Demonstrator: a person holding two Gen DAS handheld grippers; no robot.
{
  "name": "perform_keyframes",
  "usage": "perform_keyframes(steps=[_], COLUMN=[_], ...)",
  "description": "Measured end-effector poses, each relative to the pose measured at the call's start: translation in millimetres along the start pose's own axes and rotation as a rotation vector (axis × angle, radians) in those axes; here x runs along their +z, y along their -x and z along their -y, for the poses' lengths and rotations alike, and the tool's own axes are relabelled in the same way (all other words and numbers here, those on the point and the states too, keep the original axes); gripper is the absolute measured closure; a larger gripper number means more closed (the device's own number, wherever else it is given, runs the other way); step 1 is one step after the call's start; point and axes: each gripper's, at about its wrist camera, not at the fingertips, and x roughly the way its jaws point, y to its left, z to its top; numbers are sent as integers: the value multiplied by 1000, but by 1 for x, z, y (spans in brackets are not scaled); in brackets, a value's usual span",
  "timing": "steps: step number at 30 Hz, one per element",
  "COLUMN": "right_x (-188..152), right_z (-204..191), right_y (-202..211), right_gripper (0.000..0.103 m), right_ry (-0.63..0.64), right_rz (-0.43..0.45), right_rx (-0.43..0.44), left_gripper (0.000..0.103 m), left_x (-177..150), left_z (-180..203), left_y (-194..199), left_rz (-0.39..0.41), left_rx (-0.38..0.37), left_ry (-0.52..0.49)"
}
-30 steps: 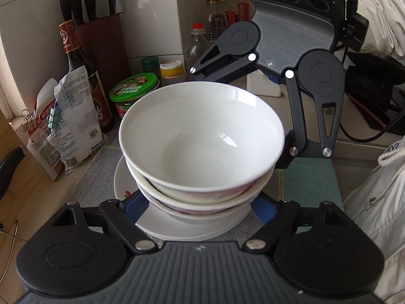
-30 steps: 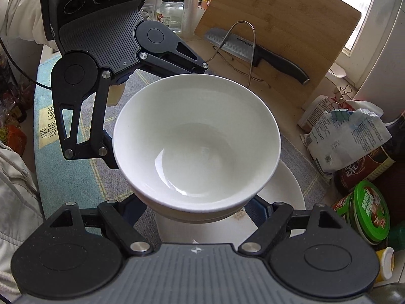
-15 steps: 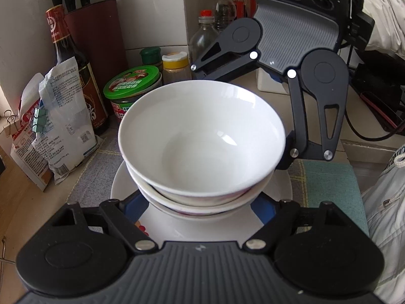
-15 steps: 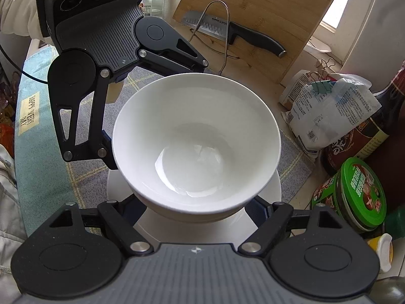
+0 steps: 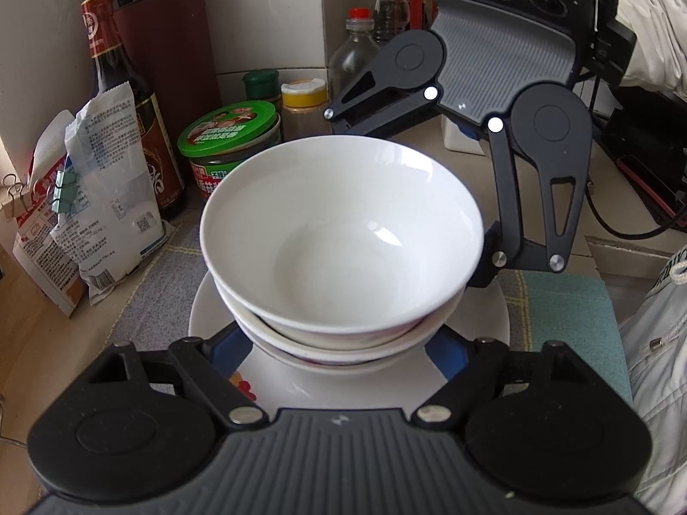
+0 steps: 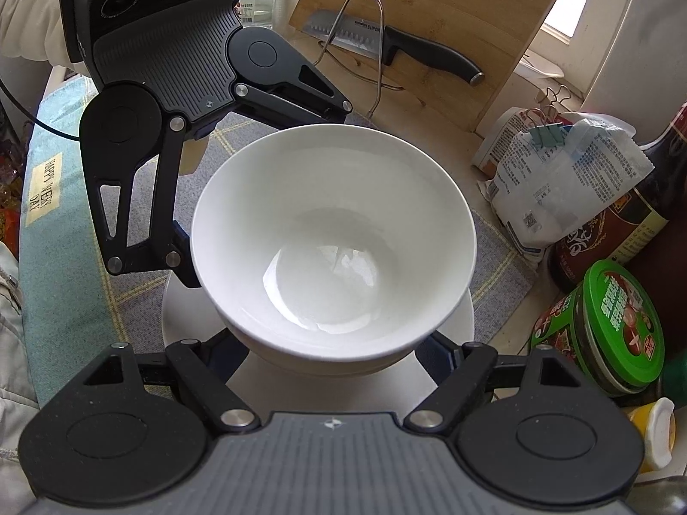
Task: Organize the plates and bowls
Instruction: 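Lower the bowl stack onto the plates and open both tools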
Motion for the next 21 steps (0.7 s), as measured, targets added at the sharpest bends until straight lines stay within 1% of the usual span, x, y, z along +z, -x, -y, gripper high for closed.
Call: perform_keyframes(steps=[6,11,12,14,18,21], right_x=[1,1,1,3,3,-1], right_z=[1,-1,-1,0,-3,-5], right_y=[-1,0,2,4,7,8], right_gripper=[16,11,6,1,0,0], right_ry=[-2,7,2,-17,-6,-9], right_rz=[-2,9,21,35,50,54], right_rx=[0,-29,-25,-14,-30,-40], left_gripper=[17,16,15,12,5,4], left_x=[0,-2,-2,-3,-6,-12], left_z=[0,0,1,6,16,23], left_y=[0,1,2,5,14,23], left_rz=[0,12,13,22,46,76], left_rx=[3,15,24,44,106,175], left_ry=[6,19,11,-3,-4,46])
